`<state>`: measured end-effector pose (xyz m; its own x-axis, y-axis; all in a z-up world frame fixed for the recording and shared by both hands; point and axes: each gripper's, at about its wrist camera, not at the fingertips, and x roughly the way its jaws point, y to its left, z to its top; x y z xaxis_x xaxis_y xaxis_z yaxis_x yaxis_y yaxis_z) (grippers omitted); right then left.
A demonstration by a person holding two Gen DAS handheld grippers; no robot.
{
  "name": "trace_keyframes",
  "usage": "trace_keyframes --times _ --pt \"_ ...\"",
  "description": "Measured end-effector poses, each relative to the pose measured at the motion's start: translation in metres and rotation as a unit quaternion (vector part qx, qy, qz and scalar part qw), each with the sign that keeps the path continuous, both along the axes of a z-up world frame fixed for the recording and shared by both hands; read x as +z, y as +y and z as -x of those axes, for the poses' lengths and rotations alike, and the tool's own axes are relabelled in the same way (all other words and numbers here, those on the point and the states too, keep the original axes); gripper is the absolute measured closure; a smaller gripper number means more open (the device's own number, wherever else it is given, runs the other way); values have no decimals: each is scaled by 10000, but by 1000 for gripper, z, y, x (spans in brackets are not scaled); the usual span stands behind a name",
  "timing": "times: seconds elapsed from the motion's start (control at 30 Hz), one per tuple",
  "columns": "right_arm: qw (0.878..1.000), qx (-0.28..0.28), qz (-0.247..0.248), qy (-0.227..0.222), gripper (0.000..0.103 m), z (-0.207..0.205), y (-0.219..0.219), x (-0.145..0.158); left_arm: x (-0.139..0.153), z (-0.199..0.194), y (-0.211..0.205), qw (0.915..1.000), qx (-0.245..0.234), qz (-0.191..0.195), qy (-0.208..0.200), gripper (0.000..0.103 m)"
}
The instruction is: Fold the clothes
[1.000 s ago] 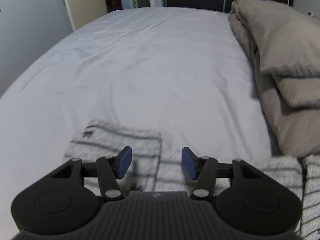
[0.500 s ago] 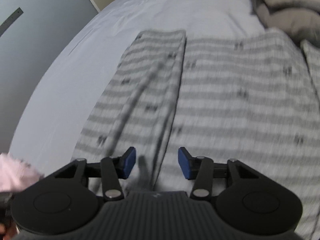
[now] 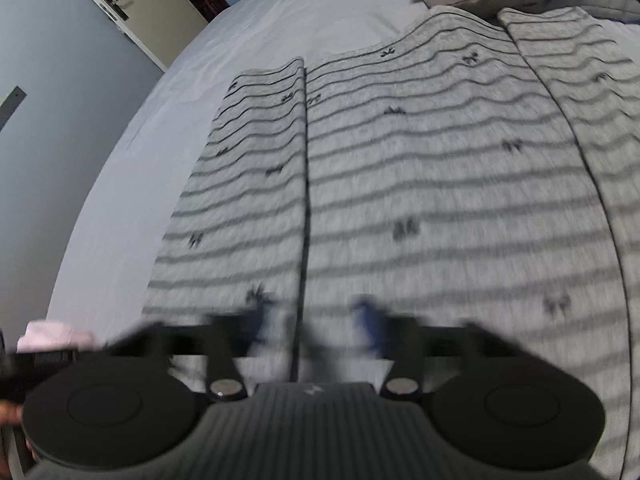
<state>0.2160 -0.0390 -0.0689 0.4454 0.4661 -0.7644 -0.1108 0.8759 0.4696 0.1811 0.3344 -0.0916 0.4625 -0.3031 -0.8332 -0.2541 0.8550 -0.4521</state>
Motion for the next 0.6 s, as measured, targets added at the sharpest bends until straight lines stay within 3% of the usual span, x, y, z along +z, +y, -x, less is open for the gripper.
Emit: trace_keyframes --times 0.03,0.1,0.13,0.27,0.47,0.5,0.53,0.57,0.6 --pt "10000 44 -18 -25 35 12 0 0 2 2 -1 10000 -28 56 -10 99" --pt "9999 89 -97 49 36 33 -1 -4 6 6 -4 9998 -84 165 -29 79" --pt "9996 101 -202 164 36 44 -1 -6 7 9 -9 9998 -144 150 4 77" --pt "9974 100 -502 506 37 89 0 -16 10 25 -34 9990 -419 166 72 76" --pt "9933 185 -848 766 49 131 3 -26 14 55 -68 9962 -828 255 72 76" --pt "9935 257 -818 755 60 136 6 -25 15 60 -74 9957 -894 246 72 76" --pt "9938 322 -767 740 87 140 9 -26 15 65 -79 9951 -960 238 72 76" --pt "9938 371 -718 760 93 144 11 -27 16 69 -85 9944 -1026 230 73 76" --pt "9936 388 -693 799 93 148 12 -29 16 74 -91 9938 -1091 222 73 76"
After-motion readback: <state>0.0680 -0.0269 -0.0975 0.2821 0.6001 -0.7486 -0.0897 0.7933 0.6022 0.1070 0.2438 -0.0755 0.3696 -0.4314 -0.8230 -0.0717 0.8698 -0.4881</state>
